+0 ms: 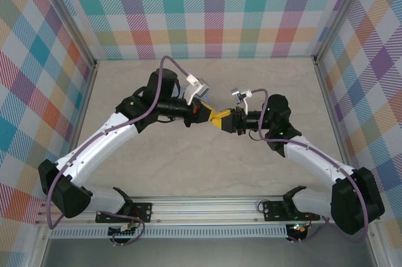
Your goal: Unlock a padlock with a key
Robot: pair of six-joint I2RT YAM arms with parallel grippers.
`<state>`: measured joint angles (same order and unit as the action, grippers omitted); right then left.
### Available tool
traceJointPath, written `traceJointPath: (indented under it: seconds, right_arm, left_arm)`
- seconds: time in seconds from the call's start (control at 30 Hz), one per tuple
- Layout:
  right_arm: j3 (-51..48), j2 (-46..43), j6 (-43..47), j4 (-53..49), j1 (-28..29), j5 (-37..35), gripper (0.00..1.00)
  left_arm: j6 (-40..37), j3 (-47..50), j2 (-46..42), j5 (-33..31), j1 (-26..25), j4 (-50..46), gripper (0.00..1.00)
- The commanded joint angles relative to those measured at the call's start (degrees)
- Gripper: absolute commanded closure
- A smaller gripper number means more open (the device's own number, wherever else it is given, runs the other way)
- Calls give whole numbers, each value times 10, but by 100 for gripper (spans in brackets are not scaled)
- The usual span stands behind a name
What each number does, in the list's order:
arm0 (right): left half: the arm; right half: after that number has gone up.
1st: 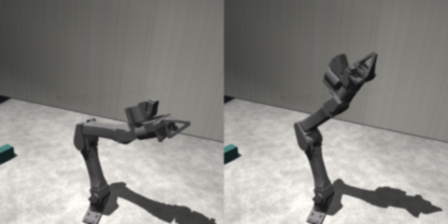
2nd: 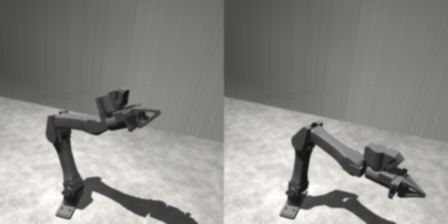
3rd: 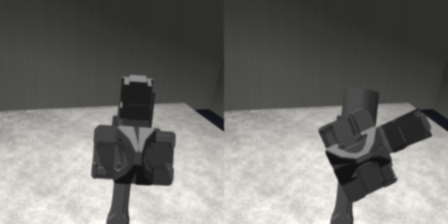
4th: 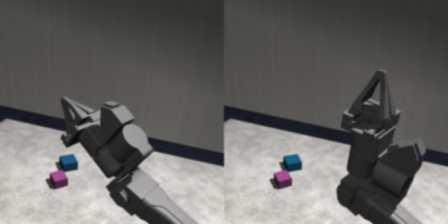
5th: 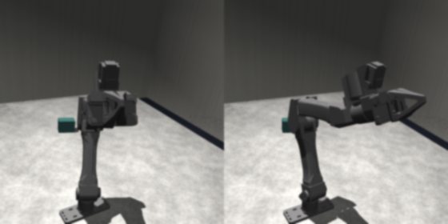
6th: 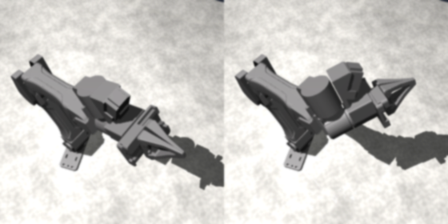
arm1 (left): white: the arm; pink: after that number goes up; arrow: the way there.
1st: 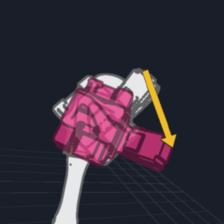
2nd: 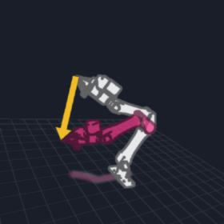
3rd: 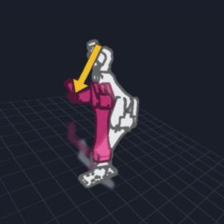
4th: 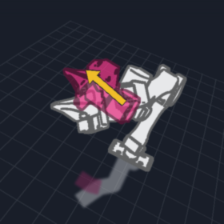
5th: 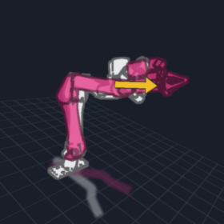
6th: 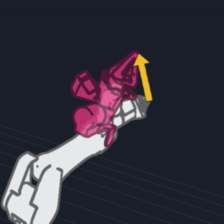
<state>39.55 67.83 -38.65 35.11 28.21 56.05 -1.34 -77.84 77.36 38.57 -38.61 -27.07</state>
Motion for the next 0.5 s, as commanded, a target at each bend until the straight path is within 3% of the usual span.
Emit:
traceJointPath:
  seconds: [0.0,0.23,0.43,0.47]
  right_arm:
    - [15,2,4,20,4,9,80]
    - [17,-5,24,-15,4,2,92]
    - [17,-21,58,-69,3,-21,95]
    - [17,-25,65,-81,4,-26,95]
  left_arm:
    - [-7,-20,3,15,-7,0,100]
    - [-6,-20,3,7,-7,4,100]
    - [-3,-17,-6,-34,-7,9,85]
    - [0,-15,-11,-44,-7,12,77]
